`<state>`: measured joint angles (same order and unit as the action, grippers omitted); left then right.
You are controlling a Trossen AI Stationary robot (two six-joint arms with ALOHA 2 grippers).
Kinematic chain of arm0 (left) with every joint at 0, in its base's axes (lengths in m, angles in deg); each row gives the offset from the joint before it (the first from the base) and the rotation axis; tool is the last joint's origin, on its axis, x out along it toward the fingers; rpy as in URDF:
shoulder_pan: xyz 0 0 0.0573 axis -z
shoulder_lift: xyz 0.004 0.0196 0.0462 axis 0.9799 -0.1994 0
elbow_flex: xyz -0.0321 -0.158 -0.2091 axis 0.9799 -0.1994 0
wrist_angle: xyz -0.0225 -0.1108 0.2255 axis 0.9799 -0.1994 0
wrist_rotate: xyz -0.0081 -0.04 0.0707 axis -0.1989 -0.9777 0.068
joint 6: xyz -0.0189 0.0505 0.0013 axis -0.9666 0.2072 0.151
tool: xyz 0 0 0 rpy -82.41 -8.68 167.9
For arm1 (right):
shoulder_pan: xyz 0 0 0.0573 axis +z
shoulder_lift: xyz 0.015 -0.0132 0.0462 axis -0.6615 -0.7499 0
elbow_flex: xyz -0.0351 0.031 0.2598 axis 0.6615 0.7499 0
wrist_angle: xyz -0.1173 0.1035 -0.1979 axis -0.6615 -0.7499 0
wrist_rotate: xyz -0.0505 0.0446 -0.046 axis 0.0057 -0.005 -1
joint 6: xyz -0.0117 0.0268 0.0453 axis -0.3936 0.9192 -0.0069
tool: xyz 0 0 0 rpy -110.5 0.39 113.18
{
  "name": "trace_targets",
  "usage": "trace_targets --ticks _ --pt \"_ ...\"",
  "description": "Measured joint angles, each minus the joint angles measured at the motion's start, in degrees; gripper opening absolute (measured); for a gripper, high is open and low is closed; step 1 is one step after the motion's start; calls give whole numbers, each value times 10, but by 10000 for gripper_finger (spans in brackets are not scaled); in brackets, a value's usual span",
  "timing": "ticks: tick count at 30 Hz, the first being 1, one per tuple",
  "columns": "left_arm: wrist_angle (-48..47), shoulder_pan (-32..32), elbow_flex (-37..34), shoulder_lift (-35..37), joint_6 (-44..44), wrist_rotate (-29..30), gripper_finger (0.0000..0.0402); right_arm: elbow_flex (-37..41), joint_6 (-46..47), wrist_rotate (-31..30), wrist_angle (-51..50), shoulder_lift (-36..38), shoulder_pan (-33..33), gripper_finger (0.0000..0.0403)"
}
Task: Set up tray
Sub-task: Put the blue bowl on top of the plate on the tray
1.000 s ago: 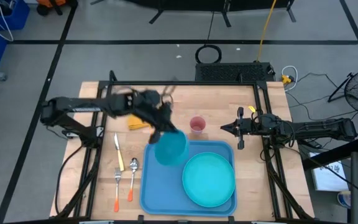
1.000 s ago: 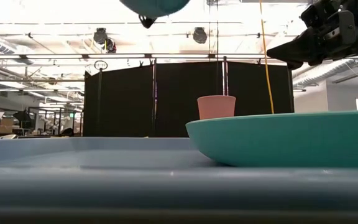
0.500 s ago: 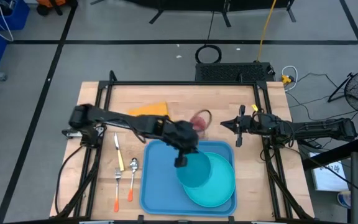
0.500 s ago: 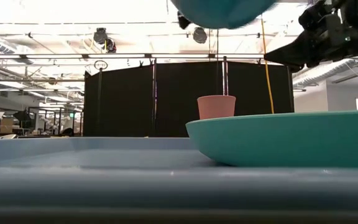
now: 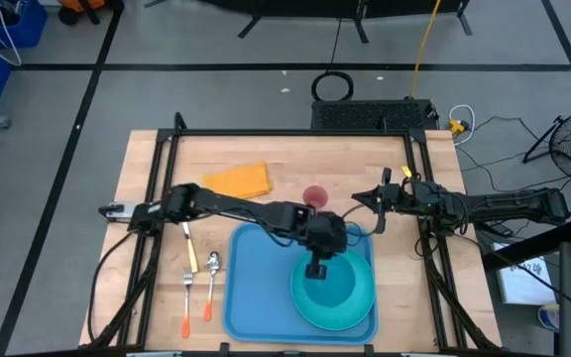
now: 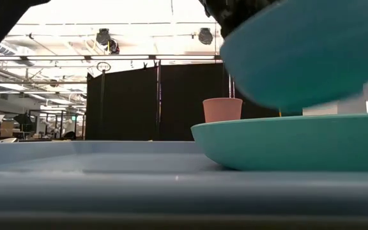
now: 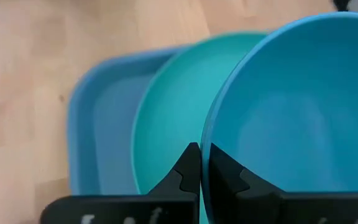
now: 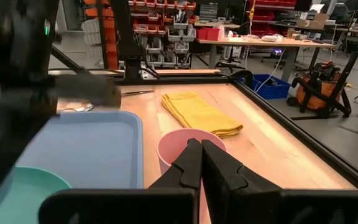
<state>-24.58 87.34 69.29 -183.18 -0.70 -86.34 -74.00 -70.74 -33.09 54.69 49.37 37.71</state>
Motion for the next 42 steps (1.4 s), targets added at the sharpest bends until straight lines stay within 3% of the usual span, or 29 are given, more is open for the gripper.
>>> trace_targets --ticks 33,42 --pt "18 5 3 -49 -18 -2 8 0 -4 -2 -18 -7 0 0" --pt "34 6 3 -50 -26 17 25 0 0 -2 -19 -7 0 0"
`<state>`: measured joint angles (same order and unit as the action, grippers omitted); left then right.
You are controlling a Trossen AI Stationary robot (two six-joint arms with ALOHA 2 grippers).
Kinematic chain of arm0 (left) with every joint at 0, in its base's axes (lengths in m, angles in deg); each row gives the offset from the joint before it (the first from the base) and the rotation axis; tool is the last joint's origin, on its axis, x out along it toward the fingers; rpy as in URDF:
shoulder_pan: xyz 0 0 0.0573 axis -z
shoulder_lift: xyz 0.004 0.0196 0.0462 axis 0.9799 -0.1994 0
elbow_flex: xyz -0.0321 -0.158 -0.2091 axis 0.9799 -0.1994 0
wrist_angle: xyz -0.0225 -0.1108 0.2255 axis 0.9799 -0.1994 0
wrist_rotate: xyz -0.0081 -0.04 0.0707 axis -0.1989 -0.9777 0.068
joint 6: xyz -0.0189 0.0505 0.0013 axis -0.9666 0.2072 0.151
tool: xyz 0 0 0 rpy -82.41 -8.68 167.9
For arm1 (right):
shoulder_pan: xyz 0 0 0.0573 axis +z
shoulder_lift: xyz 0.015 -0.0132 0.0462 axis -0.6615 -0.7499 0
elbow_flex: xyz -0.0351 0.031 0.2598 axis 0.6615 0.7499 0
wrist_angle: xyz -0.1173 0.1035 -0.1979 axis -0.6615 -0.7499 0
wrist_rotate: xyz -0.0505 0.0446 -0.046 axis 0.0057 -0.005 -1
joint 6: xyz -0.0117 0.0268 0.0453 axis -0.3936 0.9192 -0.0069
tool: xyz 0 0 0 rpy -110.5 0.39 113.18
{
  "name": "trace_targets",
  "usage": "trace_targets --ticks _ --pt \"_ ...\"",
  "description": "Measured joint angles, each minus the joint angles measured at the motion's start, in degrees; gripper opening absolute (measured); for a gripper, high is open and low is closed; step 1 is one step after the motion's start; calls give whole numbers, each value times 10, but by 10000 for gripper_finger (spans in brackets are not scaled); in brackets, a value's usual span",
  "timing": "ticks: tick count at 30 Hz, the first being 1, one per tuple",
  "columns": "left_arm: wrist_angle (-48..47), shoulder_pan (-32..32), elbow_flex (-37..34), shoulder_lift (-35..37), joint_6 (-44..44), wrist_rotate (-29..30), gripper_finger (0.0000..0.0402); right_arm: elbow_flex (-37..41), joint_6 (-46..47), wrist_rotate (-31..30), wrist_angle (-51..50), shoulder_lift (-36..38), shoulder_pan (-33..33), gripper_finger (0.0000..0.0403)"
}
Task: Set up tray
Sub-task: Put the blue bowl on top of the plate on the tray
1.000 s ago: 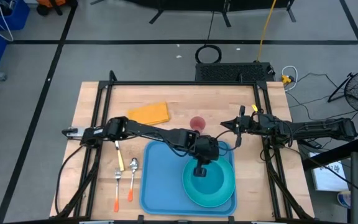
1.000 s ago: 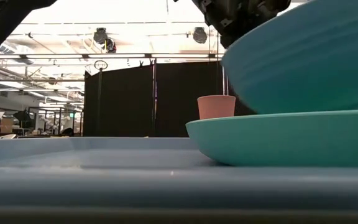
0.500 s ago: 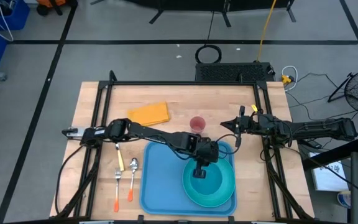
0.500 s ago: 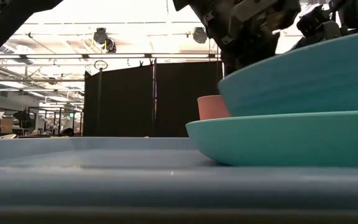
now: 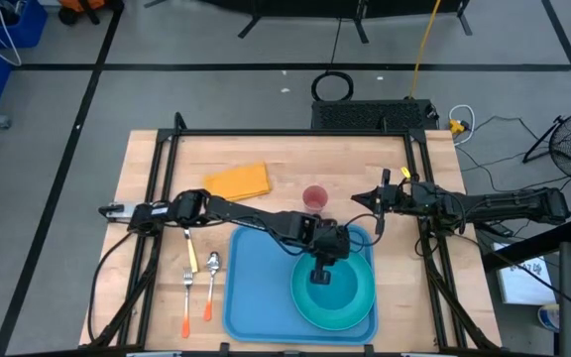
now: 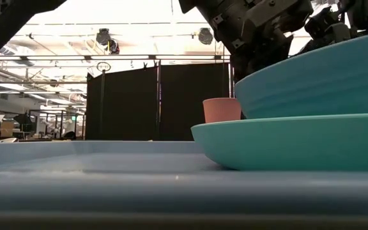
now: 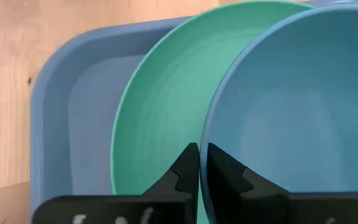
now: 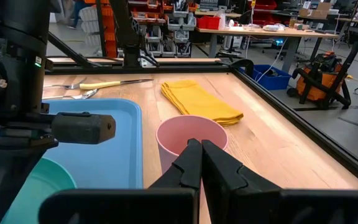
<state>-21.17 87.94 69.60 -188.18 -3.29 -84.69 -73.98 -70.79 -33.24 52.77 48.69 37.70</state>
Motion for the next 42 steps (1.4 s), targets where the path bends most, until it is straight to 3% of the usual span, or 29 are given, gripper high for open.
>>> trace_targets --ticks 9,16,20,24,28,31,34,39,42 --pt "8 -1 0 0 15 -22 39 0 0 0 -6 0 0 0" --pt "11 -1 3 1 47 -45 115 0 -3 0 -6 0 0 0" --pt "-48 -1 31 29 95 -33 156 0 -5 1 -6 0 0 0" --pt "-162 1 61 112 107 -7 183 0 -1 1 -6 0 0 0" --pt "-299 4 35 205 95 56 187 0 -2 2 -8 0 0 0" --pt "-324 8 -29 306 86 96 164 0 -11 3 -11 0 0 0" --pt "-304 14 -137 432 75 114 120 0 -12 4 -13 0 0 0" --pt "-196 13 -390 657 97 106 23 0 -13 5 -14 0 0 0" --pt "-70 -5 -553 797 102 92 10 0 -14 5 -14 0 0 0"
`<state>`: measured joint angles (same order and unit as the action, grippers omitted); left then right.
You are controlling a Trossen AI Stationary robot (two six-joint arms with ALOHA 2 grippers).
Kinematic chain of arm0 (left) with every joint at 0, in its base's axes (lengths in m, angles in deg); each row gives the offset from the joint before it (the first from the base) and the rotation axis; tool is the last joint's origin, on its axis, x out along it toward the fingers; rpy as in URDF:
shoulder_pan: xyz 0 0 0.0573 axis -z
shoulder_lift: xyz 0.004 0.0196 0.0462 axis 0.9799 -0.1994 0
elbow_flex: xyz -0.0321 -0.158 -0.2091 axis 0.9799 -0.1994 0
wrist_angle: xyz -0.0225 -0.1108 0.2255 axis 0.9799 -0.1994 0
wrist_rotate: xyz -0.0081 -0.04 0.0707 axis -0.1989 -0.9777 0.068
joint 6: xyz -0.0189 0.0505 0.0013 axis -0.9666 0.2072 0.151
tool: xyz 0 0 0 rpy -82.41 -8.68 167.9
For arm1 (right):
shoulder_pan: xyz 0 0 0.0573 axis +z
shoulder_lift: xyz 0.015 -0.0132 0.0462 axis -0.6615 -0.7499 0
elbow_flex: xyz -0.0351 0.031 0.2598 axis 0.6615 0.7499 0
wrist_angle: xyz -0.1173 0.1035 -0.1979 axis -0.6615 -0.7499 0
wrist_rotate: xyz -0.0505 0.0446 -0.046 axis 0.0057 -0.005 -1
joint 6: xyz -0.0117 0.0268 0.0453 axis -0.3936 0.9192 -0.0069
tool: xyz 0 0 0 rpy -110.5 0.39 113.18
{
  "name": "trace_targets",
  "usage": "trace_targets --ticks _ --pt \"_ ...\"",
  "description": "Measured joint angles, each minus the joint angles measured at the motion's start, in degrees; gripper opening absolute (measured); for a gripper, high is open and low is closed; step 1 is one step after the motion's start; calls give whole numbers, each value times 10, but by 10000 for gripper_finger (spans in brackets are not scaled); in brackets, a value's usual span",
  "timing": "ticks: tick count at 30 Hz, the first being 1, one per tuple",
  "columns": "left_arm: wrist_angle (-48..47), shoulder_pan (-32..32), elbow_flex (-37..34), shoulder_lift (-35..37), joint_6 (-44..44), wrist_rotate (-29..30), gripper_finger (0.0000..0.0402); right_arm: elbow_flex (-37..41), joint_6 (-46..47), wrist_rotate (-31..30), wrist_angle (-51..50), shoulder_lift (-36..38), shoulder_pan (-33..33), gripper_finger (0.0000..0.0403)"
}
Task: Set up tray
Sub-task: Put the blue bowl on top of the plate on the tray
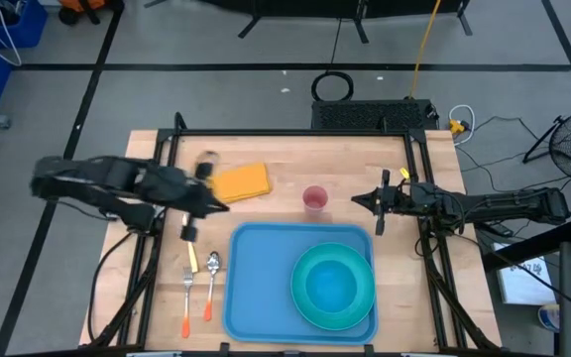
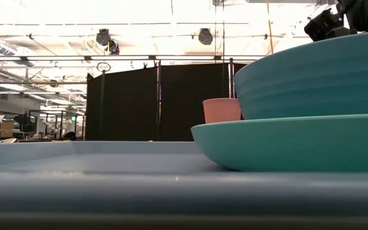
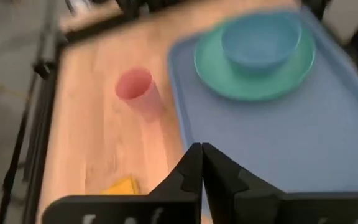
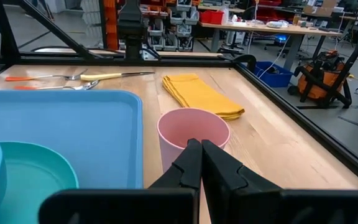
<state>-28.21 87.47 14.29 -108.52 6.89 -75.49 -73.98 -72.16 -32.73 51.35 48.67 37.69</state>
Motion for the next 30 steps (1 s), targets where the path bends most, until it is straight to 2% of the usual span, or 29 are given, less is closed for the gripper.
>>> trace_targets --ticks 4,7,10,14,18,21,24,30 --pt "169 -42 -196 154 -38 -11 9 0 -8 0 0 0 0 0" --pt "283 -63 -317 243 -59 -20 4 0 -8 0 0 0 0 0" --pt "368 -76 -413 301 -63 -18 4 0 -8 1 0 0 0 0" --pt "484 -84 -519 332 -63 5 3 0 -16 1 0 0 0 0" --pt "572 -95 -587 334 -57 5 3 0 -20 1 0 0 0 0" --pt "600 -105 -615 334 -51 3 2 0 -31 1 0 0 0 0" --pt "601 -116 -619 334 -52 1 2 0 -34 1 0 0 0 0" --pt "601 -122 -618 334 -35 -43 3 0 -43 1 0 0 0 0"
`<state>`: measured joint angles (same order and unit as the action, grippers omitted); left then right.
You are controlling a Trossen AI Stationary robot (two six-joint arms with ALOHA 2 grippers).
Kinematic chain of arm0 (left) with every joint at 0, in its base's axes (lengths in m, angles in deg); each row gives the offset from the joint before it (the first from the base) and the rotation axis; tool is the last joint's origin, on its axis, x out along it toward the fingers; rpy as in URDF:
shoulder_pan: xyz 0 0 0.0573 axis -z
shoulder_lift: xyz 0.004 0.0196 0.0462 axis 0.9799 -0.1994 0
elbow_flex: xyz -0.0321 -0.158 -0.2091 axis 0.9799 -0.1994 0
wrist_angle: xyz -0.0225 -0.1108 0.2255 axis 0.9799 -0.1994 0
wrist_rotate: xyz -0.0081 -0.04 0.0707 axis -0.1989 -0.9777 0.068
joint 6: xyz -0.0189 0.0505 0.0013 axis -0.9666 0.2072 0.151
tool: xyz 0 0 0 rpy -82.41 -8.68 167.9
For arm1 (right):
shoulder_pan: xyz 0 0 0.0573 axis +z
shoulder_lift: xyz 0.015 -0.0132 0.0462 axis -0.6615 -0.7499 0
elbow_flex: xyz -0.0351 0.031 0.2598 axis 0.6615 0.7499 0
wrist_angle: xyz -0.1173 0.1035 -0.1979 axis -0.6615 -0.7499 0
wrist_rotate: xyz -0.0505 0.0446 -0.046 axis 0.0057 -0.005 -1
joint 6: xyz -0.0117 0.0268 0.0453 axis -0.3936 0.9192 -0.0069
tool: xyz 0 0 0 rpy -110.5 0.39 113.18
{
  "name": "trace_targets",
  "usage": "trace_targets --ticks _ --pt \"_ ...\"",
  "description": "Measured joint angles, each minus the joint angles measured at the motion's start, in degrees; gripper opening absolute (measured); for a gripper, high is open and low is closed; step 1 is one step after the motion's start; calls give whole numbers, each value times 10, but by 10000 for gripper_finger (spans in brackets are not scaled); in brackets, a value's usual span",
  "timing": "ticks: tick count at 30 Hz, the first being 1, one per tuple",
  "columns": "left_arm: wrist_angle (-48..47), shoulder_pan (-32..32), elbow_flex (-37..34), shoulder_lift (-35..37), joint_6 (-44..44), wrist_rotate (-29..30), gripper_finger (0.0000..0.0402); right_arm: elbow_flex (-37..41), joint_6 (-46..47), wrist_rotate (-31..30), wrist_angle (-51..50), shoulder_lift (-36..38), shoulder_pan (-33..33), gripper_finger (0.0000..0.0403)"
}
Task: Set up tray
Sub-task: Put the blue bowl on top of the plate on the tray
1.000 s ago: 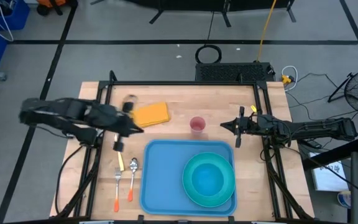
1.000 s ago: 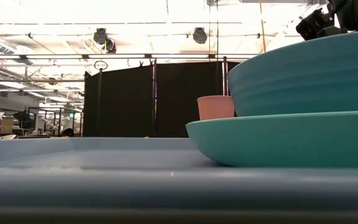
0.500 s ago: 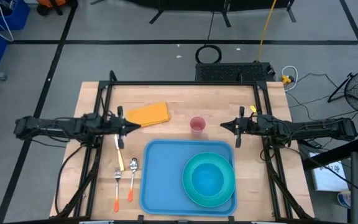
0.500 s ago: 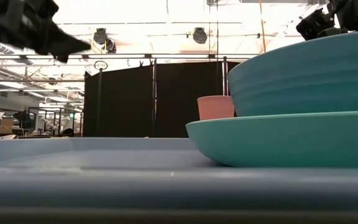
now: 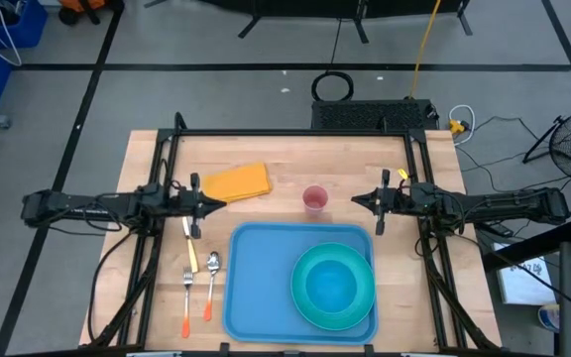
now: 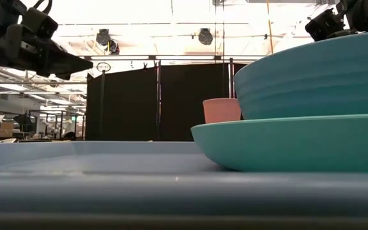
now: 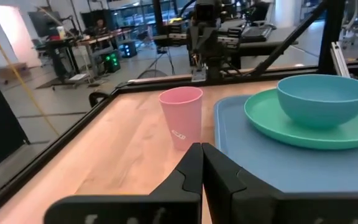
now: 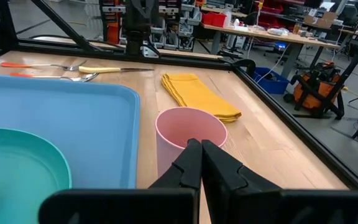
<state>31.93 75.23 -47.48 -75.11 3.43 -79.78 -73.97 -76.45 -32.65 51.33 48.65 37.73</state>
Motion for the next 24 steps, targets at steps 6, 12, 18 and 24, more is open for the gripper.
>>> trace_targets --ticks 6,12,18,24 --pt "-8 0 1 0 8 -1 6 0 5 0 7 0 0 0" --pt "9 0 1 0 0 0 9 0 19 -1 57 -7 0 0" --pt "13 0 1 0 -12 16 9 -66 66 3 -14 -32 1 0" --pt "10 0 1 0 -17 20 10 -266 75 13 -268 -136 52 0"
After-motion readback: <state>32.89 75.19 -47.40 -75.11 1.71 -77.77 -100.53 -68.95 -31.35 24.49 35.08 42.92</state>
